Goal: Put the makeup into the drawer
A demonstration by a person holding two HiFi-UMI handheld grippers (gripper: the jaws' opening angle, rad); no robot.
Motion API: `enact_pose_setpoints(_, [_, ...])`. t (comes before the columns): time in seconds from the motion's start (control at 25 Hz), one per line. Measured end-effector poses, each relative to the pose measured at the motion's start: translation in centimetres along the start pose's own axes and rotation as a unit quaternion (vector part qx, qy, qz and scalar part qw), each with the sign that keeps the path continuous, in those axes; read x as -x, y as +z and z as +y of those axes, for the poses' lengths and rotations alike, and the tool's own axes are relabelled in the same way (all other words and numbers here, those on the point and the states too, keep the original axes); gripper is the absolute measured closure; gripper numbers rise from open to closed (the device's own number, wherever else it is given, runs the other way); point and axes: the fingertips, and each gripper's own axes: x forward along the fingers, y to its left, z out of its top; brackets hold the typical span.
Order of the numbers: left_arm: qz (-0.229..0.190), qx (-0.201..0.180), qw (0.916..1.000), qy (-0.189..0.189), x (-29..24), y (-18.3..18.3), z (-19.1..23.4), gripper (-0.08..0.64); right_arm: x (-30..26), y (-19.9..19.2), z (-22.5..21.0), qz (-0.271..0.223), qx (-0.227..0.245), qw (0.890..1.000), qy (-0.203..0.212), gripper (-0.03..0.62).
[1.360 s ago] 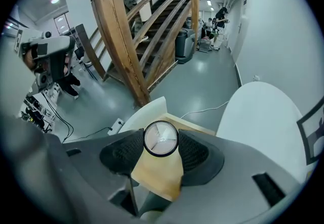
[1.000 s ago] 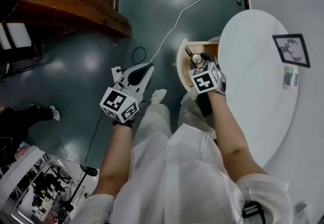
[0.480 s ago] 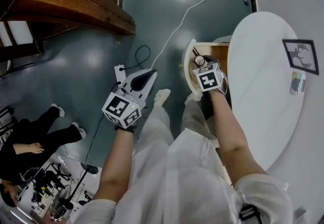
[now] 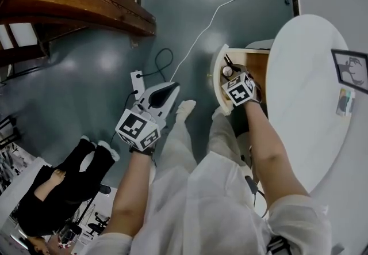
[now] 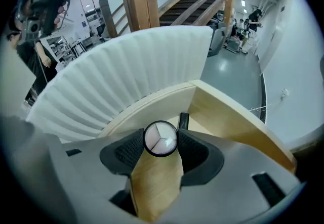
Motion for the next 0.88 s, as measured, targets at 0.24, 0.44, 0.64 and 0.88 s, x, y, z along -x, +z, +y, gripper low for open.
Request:
enact_pose_setpoints(0.24, [0.005,0.003,1.0000,0.006,-0.4,-1.0,0.0,0.541,-1.9,-1.3,0.9,0.018,0.048,0.998,0.023,0.382])
enact_pose_setpoints(0.44, [0.012,-0.002,0.9999,0.003,-1.1,-1.5,-0.4,0.541,-2.8,-1.8,1.1,0.023,0.074,0.996,0.046,0.382])
enact_pose_setpoints(0.64, [0.011,-0.003,0.9999,0.007,-1.6,-1.4,-0.5,0.541,-3.8,-2.5,1.1,0.036,0.094,0.993,0.057,0.382])
enact_pose_setpoints(0.88, [0.010,0.000,0.9999,0.011,-1.5,-1.7,-0.4,0.541,-4.3,-2.8,1.3,0.041,0.131,0.989,0.057,0.382])
